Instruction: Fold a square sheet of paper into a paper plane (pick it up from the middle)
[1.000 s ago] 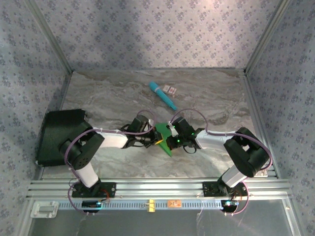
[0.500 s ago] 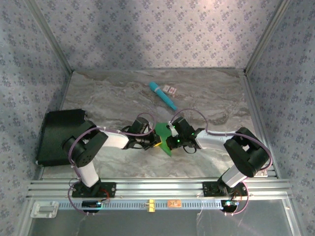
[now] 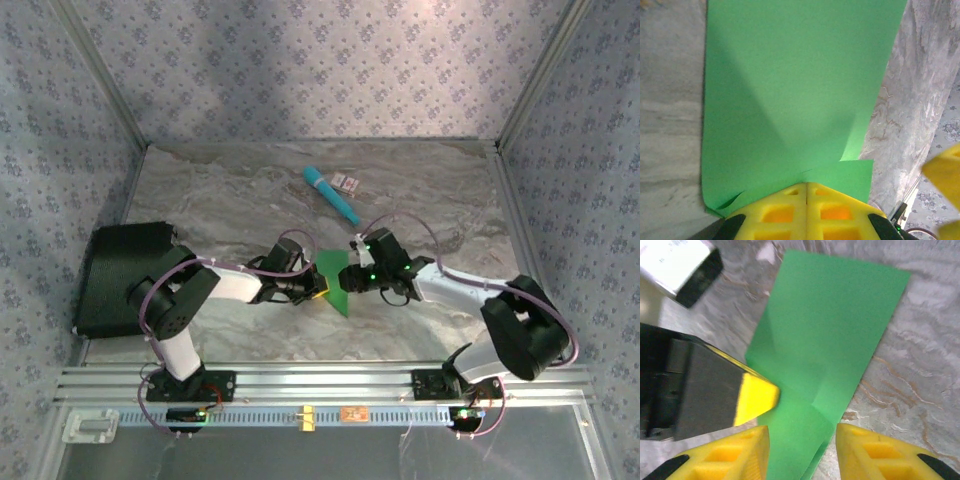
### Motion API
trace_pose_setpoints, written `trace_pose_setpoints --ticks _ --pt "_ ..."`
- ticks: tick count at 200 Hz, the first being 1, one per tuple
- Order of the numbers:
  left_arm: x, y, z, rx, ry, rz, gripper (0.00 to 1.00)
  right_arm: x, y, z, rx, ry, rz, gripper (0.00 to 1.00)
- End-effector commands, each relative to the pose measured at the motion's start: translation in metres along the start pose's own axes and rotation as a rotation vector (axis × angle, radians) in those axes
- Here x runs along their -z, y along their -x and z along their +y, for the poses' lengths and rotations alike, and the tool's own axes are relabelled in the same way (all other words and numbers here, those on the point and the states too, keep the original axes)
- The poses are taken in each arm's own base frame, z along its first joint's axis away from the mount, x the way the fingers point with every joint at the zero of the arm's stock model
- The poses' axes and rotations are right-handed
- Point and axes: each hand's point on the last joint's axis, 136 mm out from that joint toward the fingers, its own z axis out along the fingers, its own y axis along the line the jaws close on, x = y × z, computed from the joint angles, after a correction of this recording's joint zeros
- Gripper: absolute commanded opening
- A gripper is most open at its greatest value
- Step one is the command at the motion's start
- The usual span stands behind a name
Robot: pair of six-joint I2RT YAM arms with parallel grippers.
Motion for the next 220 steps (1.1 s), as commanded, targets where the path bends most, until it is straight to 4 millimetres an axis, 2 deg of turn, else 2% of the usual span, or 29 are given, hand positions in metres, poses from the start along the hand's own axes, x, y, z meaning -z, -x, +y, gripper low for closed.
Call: trace_pose_setpoints --ticks 1,15,29,50,116,145,182,220 --pt "-0.001 -0.004 0.029 0.025 0.102 0.009 0.05 0.008 -0.019 0.018 -0.062 0.124 0.085 0.38" --pt "-0.001 -0.004 0.028 0.025 0.101 0.007 0.05 0.006 -0.028 0.036 -0.064 0.214 0.138 0.26" --pt "-0.001 -0.004 0.029 0.027 0.103 0.007 0.05 0.000 -0.039 0.044 -0.058 0.237 0.185 0.14" --pt "-0.001 -0.004 0.029 0.027 0.104 0.006 0.05 -0.010 -0.050 0.054 -0.038 0.245 0.243 0.03" --pt "-0.002 -0.004 0.029 0.023 0.103 0.009 0.05 -0.035 -0.061 0.051 0.002 0.161 0.330 0.00" --pt "-0.001 -0.004 0.028 0.023 0.103 0.009 0.05 -0.042 -0.069 0.040 0.011 0.080 0.375 0.00" --pt "0.000 -0.003 0.028 0.022 0.106 0.008 0.05 -0.043 -0.081 0.024 0.016 0.012 0.402 0.01" --pt "0.000 -0.003 0.030 0.025 0.111 0.007 0.05 -0.038 -0.080 0.026 0.000 0.049 0.384 0.01"
